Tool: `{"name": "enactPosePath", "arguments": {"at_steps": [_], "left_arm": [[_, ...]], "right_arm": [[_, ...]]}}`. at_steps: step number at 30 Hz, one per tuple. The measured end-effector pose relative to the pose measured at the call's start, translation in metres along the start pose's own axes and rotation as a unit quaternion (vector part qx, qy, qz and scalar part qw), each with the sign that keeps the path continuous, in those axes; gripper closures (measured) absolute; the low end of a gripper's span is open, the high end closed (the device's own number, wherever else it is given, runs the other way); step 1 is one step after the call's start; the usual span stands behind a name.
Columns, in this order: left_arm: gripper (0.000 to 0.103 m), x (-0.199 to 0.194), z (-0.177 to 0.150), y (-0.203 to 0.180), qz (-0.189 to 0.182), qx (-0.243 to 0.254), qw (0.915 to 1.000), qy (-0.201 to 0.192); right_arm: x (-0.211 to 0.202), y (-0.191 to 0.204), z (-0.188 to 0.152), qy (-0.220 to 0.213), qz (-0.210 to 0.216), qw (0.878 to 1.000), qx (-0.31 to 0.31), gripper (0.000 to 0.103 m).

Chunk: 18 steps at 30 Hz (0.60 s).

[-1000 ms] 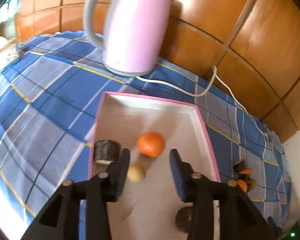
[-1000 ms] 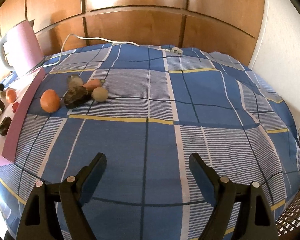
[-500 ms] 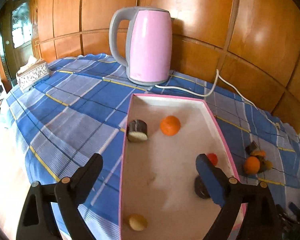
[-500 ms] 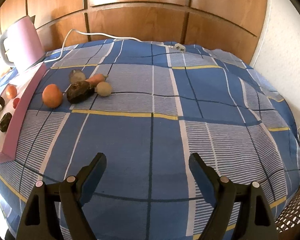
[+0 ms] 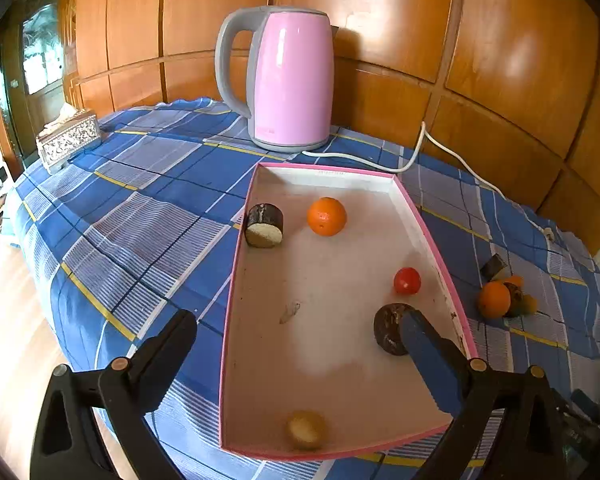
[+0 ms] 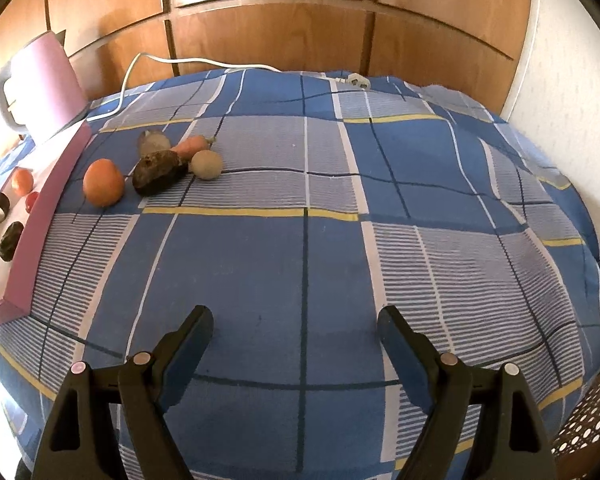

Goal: Organize fruits
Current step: 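Reach the right gripper to the orange carrot and grasp it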

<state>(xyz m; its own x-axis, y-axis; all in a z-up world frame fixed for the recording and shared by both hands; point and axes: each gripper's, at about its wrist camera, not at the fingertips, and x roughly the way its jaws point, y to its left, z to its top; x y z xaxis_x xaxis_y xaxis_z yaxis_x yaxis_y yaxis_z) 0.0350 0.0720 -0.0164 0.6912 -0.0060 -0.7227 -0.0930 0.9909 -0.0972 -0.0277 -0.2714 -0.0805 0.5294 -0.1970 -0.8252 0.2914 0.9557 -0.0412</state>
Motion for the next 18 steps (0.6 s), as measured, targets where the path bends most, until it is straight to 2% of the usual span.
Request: {"name": "enactPosePath", "arguments": {"at_steps": [8,14,18], "left_arm": [[0.0,-0.001,-0.009,-0.005,0.008,0.019,0.9998,-0.007],[0.0,0.001,-0.017,-0.008,0.0,0.023,0.9997,-0.003],[0.0,0.0,-0.018,-0.009,-0.005,0.022,0.9997,-0.005]], "right_arm": [[0.001,-0.001,0.0,0.008,0.004,1.0,0.01,0.017],[0.002,0.003,0.003,0.015,0.009,1.0,0.002,0.017],[0.003,0.009,0.013,0.016,0.031,0.999,-0.007,0.026]]}}
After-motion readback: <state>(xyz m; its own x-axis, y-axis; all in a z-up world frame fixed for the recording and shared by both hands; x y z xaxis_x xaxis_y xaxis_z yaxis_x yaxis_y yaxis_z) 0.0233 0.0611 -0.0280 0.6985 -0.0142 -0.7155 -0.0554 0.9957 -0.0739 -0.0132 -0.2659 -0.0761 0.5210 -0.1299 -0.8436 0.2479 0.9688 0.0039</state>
